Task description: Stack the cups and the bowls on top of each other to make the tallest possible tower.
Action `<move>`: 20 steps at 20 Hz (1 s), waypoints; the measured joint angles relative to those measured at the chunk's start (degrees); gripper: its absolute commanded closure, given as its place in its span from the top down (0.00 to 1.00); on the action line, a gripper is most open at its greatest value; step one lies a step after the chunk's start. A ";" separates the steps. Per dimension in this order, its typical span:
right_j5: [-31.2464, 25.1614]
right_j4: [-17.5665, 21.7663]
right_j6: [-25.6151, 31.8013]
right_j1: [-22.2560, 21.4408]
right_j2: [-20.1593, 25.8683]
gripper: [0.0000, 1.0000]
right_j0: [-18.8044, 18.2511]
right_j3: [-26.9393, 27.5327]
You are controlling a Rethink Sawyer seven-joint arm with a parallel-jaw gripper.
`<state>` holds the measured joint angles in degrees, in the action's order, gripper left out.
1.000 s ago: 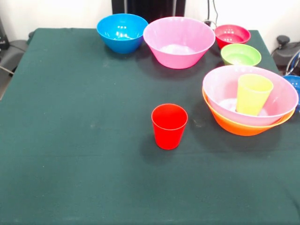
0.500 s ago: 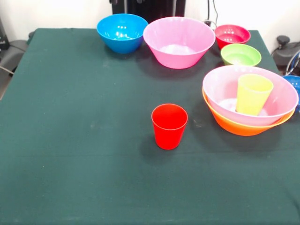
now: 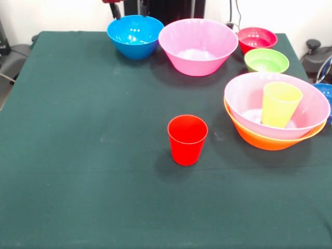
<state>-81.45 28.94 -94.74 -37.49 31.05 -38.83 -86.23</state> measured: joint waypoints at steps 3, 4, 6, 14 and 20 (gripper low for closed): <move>0.00 1.56 0.60 1.13 0.76 1.00 -0.56 -0.84; 0.01 1.84 0.66 1.31 0.94 1.00 -0.60 -0.96; 0.01 2.46 0.67 1.67 1.33 1.00 -0.63 -1.26; 0.01 4.18 0.67 3.32 2.54 1.00 -0.62 -1.86; 0.01 7.03 2.06 4.86 3.10 1.00 -0.67 -1.89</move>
<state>-81.43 35.97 -92.68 -32.63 34.15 -39.49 -88.12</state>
